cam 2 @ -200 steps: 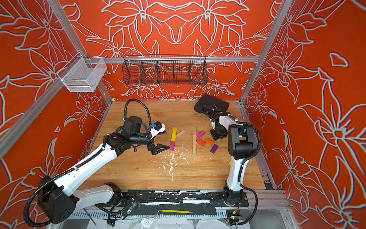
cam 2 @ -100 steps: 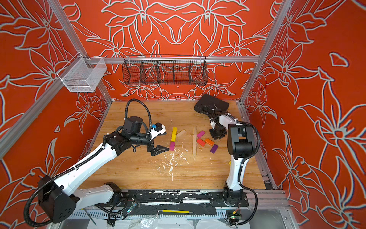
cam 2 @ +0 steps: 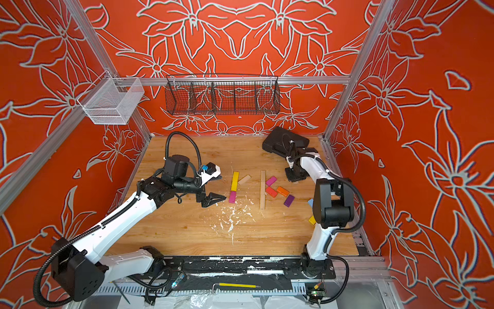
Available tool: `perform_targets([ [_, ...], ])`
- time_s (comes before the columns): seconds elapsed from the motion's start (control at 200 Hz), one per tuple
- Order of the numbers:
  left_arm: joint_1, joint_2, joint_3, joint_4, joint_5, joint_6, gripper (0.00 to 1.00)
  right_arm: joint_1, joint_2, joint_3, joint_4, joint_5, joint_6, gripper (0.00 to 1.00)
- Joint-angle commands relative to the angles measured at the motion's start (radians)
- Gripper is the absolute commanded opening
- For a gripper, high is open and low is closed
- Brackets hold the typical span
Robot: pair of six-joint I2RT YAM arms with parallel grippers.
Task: Assemble the letter k with building blocks
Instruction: Pick up the building block from the center of the board, then assemble the building block at the center of the board.
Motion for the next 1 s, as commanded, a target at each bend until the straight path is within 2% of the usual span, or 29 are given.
perform_targets([
  [0.0, 0.017, -0.014, 0.030, -0.071, 0.013, 0.077, 0.98, 0.044, -0.095, -0.030, -0.021, -0.025, 0.027, 0.20],
  [0.27, 0.073, -0.057, 0.004, -0.053, 0.004, 0.105, 0.97, 0.278, -0.219, -0.024, -0.043, -0.030, -0.001, 0.19],
  [0.405, 0.073, -0.066, -0.006, -0.040, 0.006, 0.106, 0.98, 0.380, -0.219, -0.006, -0.051, -0.047, -0.018, 0.19],
  [0.576, 0.075, -0.070, -0.006, -0.037, 0.012, 0.107, 0.97, 0.505, -0.152, 0.018, -0.077, -0.051, -0.071, 0.19],
  [0.996, 0.074, -0.092, -0.036, 0.014, 0.012, 0.097, 0.97, 0.594, 0.058, 0.068, -0.028, -0.097, -0.065, 0.19],
])
